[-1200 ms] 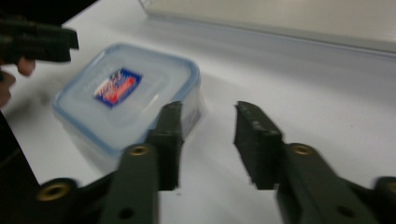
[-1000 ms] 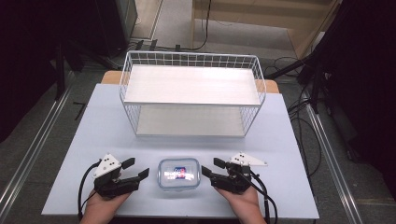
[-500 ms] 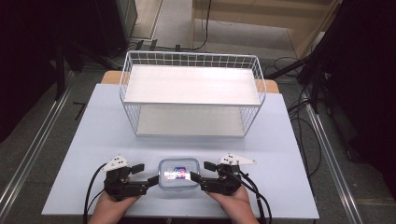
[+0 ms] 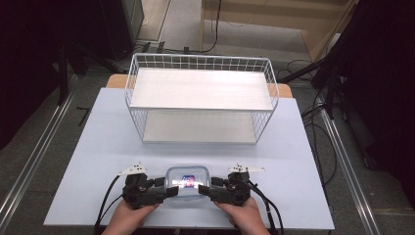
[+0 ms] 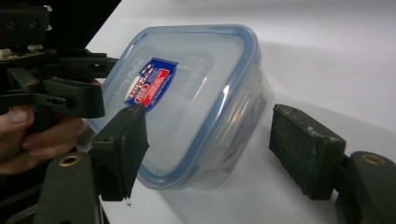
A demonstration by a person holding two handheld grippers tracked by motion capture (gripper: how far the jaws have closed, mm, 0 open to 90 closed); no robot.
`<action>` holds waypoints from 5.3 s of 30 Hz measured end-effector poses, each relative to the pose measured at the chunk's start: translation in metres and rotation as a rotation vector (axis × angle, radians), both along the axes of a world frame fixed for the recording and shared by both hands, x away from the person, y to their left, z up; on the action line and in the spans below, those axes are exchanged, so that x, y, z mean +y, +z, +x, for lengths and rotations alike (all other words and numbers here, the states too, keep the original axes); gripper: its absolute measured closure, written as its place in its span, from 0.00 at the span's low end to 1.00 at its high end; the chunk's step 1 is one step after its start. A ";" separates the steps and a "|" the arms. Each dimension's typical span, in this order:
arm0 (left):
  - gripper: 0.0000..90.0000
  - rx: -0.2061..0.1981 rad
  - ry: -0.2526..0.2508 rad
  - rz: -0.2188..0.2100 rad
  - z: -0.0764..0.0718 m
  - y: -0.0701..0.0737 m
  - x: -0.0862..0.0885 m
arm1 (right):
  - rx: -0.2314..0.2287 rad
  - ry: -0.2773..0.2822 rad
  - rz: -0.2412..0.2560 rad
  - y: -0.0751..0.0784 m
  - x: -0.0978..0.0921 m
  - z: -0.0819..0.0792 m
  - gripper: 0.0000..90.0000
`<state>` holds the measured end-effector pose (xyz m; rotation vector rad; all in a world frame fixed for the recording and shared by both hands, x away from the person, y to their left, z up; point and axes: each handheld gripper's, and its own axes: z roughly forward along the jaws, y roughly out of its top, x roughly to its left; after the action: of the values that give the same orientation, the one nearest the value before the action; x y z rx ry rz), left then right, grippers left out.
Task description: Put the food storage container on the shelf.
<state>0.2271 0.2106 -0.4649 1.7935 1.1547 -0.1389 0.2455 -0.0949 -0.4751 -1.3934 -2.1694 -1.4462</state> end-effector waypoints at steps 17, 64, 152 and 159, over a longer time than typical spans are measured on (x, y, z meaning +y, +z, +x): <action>0.39 0.027 0.012 -0.029 -0.002 0.000 0.004 | 0.033 0.007 0.069 -0.001 -0.007 -0.003 0.53; 0.60 -0.180 -0.008 0.093 -0.027 0.022 -0.003 | -0.017 -0.006 0.092 0.008 -0.023 -0.017 0.77; 0.61 -0.215 0.045 0.084 -0.028 0.007 -0.006 | -0.184 -0.030 -0.032 0.007 -0.015 -0.014 0.78; 0.61 -0.222 0.034 0.092 -0.029 0.005 -0.005 | -0.150 -0.006 -0.003 0.006 -0.012 -0.008 0.64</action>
<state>0.1984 0.2054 -0.4595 1.8168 1.0459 0.1327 0.2374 -0.1071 -0.4695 -1.3336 -2.2582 -1.5984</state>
